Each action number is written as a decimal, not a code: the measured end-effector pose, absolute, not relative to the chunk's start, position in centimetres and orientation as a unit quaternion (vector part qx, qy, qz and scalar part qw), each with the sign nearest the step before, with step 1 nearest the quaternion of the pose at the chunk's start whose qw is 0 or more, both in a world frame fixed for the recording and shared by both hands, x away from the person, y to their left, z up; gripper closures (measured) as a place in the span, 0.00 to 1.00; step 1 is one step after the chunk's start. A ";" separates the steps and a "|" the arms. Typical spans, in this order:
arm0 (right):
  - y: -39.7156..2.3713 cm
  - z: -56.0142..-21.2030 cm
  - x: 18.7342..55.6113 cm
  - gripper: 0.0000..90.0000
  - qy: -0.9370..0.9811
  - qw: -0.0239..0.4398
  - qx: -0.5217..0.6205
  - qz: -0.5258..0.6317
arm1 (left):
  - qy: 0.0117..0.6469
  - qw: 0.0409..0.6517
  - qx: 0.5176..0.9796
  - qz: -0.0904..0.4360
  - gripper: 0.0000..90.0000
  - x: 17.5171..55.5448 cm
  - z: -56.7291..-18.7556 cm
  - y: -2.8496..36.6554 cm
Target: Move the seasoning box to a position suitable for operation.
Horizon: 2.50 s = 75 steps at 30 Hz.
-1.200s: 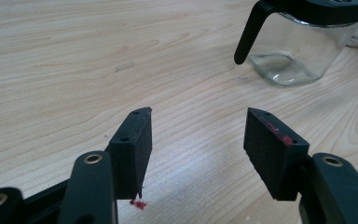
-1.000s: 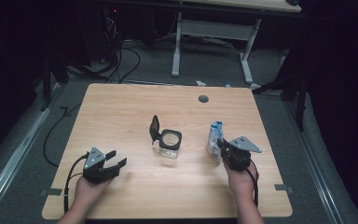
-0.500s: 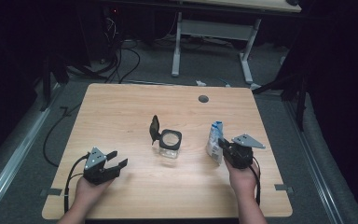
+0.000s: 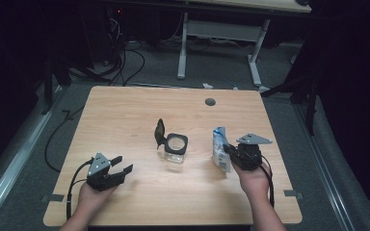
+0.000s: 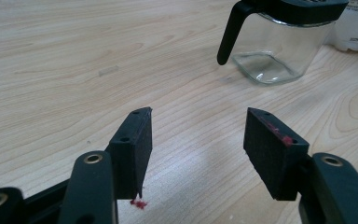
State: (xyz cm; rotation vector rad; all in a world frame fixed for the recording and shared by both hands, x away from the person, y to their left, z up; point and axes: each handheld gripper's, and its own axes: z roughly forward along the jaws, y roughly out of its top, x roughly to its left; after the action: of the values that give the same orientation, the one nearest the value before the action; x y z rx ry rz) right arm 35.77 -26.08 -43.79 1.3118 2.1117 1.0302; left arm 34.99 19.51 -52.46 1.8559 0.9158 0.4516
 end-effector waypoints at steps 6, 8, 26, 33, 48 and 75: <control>-25.6 -42.9 36.1 0.96 0.785 0.205 0.467 0.352 | 0.372 0.489 0.767 0.187 0.47 34.9 -52.4 19.4; -25.3 -42.4 36.2 0.96 0.794 0.202 0.462 0.339 | 0.370 0.491 0.766 0.187 0.47 34.8 -52.4 19.4; -24.6 -39.8 35.0 0.97 0.853 0.131 0.434 0.260 | 0.346 0.495 0.776 0.183 0.48 34.4 -52.3 18.6; -23.8 -39.2 35.0 0.97 0.869 0.121 0.424 0.224 | 0.343 0.495 0.778 0.182 0.48 34.4 -52.3 18.6; -22.9 -38.9 35.4 0.98 0.888 0.071 0.422 0.171 | 0.337 0.495 0.780 0.181 0.48 34.2 -52.4 18.3; -22.6 -38.2 35.6 0.99 0.902 0.045 0.411 0.122 | 0.297 0.505 0.791 0.176 0.48 33.2 -52.2 16.7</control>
State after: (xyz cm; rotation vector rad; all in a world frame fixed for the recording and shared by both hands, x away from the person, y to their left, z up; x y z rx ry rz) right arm 35.61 -22.62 -38.16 1.2544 2.7562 0.3725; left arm 33.19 16.71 -52.23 1.9091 0.7173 0.4252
